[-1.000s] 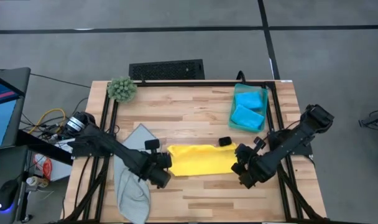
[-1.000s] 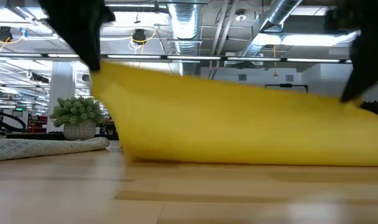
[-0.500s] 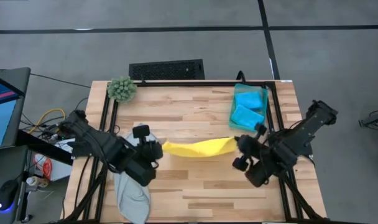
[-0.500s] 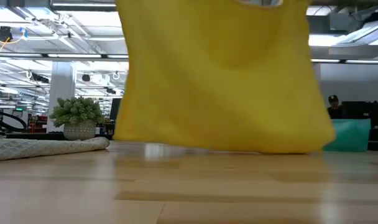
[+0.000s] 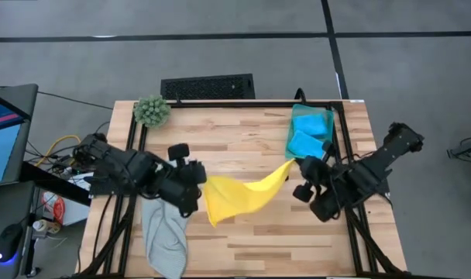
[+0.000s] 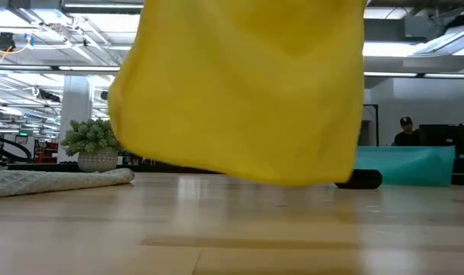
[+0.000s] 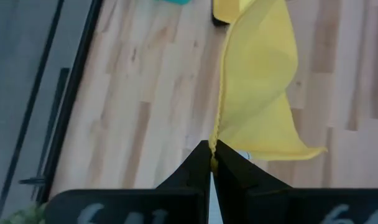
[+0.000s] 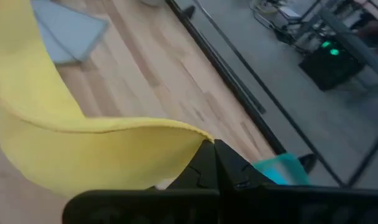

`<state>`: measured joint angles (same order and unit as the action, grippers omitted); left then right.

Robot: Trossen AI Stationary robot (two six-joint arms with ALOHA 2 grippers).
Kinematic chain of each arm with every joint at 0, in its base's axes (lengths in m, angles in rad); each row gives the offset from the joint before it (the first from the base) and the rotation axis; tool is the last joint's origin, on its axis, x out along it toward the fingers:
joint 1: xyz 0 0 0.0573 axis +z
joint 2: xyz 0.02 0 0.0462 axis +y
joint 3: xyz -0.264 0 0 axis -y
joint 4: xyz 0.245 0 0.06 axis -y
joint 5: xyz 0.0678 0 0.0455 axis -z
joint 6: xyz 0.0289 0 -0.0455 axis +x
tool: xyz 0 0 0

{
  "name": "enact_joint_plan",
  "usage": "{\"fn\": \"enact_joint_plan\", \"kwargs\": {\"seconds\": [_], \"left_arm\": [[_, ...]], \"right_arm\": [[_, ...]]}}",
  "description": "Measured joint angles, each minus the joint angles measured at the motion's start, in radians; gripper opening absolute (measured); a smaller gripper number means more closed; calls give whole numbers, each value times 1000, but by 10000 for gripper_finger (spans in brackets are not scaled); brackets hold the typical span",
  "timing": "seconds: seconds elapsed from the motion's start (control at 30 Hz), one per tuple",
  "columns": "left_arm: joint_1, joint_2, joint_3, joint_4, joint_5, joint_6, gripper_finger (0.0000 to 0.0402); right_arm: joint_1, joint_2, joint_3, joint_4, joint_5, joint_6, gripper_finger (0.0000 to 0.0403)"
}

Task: Fold microfiber towels
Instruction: Fold the yellow microfiber cloth

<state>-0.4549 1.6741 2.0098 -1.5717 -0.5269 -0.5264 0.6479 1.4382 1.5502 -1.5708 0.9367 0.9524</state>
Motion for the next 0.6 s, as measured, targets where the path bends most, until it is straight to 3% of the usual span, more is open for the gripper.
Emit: {"fn": "enact_joint_plan", "kwargs": {"seconds": [0.37, 0.6], "left_arm": [[259, -43, -1, 2, -150, 173, 4], [444, -98, -1, 9, -208, 259, 4]], "right_arm": [[-183, -180, -118, 0, 40, -44, 0], [-212, -304, -117, 8, 188, -45, 0]]}}
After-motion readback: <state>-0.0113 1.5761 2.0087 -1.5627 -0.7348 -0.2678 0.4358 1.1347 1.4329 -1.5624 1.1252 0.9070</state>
